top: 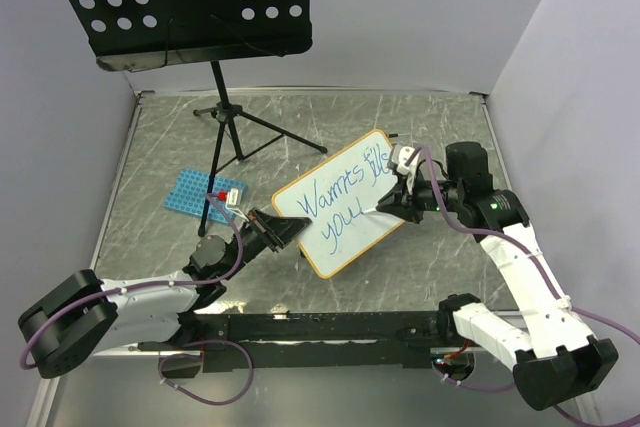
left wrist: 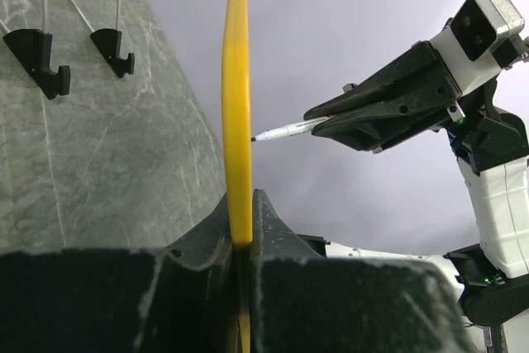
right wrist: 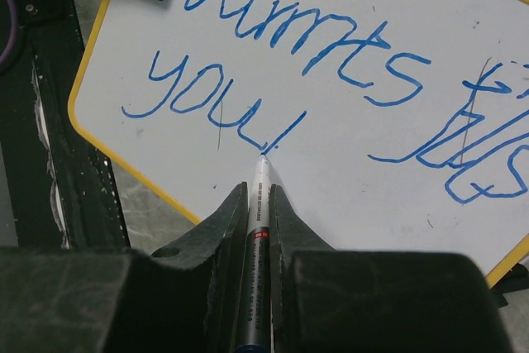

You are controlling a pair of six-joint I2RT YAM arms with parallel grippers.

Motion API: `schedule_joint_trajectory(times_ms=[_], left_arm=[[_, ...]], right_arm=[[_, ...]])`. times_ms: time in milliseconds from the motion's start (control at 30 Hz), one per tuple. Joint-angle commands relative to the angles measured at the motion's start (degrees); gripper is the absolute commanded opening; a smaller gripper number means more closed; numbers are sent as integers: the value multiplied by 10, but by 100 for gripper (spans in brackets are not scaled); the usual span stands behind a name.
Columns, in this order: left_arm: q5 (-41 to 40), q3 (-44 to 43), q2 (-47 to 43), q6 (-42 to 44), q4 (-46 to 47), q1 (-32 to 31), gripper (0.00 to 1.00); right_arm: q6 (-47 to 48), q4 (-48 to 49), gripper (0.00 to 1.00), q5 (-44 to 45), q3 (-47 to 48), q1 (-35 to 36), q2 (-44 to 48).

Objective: Write a sentence on the whiteboard

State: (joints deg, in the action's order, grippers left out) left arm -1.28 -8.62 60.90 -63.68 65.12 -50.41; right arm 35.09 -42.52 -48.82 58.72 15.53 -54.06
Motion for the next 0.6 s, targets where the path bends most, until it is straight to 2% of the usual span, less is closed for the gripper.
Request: schedule_joint_trajectory(times_ms=[0,433,567], left_arm=[[8,-31,-10,-12,106,1,1],[8,-24,-15,-10,106,1,1],[8,-22,-17,-10,106,1,1]], right_arm=[[-19,45,0,2,24,4,-17],[-63,114,0,51,29,0,-28],[-65,106,0,51,35,-7,-27]])
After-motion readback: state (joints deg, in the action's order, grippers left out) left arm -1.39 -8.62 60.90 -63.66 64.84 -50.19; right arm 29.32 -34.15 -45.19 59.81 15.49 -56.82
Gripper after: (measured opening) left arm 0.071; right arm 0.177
